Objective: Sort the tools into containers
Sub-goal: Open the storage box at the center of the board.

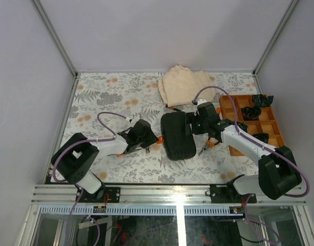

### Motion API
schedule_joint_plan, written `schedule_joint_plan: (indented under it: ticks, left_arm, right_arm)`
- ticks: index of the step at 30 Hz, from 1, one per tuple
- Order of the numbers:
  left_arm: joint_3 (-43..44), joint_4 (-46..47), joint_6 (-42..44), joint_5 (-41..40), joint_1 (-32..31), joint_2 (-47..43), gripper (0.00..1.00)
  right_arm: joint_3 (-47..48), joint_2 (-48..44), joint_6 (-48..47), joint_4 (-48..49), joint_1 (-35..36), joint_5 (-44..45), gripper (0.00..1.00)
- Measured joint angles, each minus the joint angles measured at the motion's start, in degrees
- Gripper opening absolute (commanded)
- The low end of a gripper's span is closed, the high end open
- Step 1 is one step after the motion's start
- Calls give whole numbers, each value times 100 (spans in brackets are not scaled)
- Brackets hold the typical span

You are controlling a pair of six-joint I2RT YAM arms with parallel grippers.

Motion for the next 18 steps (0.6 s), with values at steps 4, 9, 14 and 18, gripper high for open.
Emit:
schedule_joint_plan:
  ticks: [4,9,14,18]
  left_arm:
    - [-2,-90,83,28,17,-61,40]
    - [-13,-457,267,37,22,-474,44]
    - [-13,-815,446,37,22,-1078,48]
    - [-70,-988,531,55,22,-1449,50]
  right_arm:
    - [140,-144,-22,-271,387,334,84]
    - [162,-861,26,-737,651,678,86]
    - [291,-1471,138,-1261,706,855,87]
    - [494,-1755,356,-1812,979,1080,87]
